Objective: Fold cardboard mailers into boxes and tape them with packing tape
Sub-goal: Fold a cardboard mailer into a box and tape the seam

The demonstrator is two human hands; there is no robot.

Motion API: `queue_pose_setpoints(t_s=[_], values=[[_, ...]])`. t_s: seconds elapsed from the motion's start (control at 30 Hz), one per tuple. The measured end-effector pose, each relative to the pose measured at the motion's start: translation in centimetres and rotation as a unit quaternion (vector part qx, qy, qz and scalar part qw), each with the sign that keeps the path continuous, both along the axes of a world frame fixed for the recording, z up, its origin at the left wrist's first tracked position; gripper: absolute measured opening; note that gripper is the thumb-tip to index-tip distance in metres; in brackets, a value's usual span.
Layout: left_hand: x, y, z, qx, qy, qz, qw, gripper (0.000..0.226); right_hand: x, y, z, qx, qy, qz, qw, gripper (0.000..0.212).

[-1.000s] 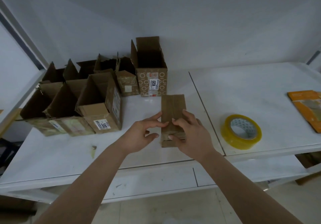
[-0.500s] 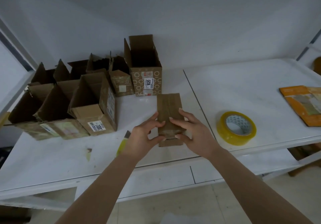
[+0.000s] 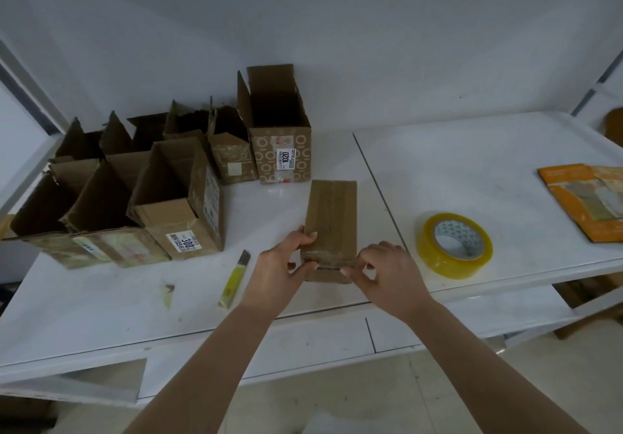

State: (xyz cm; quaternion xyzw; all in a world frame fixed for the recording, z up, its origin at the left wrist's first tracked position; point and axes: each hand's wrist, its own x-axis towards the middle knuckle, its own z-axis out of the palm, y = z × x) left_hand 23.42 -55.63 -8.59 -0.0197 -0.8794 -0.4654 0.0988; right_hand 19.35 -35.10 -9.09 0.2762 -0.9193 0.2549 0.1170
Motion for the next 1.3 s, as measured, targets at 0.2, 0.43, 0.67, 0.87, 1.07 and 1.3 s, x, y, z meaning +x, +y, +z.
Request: queue_pose_setpoints(t_s=[0.2, 0.43, 0.67, 0.87, 1.07, 1.3], values=[[0.1, 0.3, 0.2, -0.026, -0.009, 0.022, 0.999, 0.043, -1.1, 2.6, 0.5, 0.018, -0.078, 0.085, 0.993, 0.013], [0.0, 0.4, 0.4, -0.07, -0.012, 0.017, 0.997, 0.041, -2.2, 0.6, 1.1, 0.059, -0.016, 0.038, 0.997, 0.033], [-0.3, 0.3, 0.5, -0.075, 0.009, 0.002, 0.997, 0.037, -2.0, 0.2, 1.2, 0.07, 0.037, 0.027, 0.996, 0.041], [-0.5, 0.3, 0.7, -0.081, 0.001, -0.004, 0.997, 0.037, -2.1, 0.3, 1.2, 0.1, 0.052, 0.026, 0.993, 0.043], [-0.4, -0.3, 1.0, -0.073, -0.019, -0.011, 0.997, 0.037, -1.8, 0.1, 1.2, 0.13, 0.059, 0.007, 0.99, 0.042], [-1.2, -0.9, 0.9, 0.065, -0.032, -0.041, 0.997, 0.029, -2.0, 0.2, 0.7, 0.143, 0.047, -0.004, 0.989, 0.043]])
